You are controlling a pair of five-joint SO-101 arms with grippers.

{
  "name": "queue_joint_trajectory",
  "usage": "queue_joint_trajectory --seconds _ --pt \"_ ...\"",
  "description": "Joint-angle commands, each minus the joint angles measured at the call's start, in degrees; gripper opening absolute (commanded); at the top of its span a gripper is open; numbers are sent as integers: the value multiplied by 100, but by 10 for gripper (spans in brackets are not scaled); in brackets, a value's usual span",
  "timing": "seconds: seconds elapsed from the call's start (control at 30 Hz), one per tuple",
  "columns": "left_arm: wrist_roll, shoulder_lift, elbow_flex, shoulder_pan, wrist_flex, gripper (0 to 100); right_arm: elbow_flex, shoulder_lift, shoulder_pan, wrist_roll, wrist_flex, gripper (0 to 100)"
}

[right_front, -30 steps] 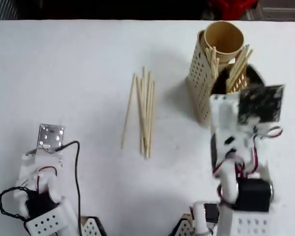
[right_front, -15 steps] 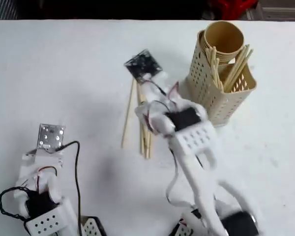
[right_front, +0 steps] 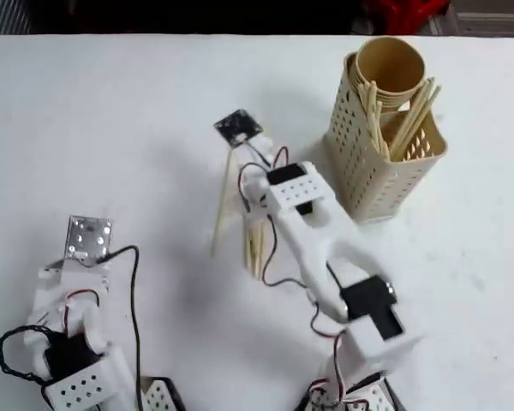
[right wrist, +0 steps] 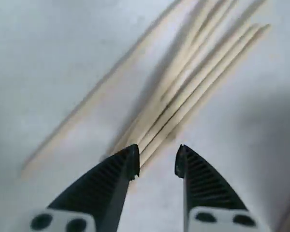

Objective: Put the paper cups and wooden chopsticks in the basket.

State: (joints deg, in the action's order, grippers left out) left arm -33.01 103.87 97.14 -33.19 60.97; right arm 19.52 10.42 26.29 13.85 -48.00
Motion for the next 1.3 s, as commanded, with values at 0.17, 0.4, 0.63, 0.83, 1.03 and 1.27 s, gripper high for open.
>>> queue_joint_trajectory --seconds 0.17,0.4,0.63,0.83,1.03,1.27 --pt "-26 40 -18 -40 35 142 -721 734 -374 -220 40 130" --pt "-26 40 -18 -40 35 142 -765 998 -374 -220 -57 130" --pt "-26 40 -18 -40 35 142 -1538 1534 -391 -229 -1086 126" --pt "-26 40 -18 -40 35 142 -1916 1815 -365 -229 -1481 14" --pt "-26 40 -18 -40 35 142 -1802 884 -356 -246 -1859 18" --pt "-26 40 -18 -40 35 142 -229 -2246 -330 -422 -1622 17"
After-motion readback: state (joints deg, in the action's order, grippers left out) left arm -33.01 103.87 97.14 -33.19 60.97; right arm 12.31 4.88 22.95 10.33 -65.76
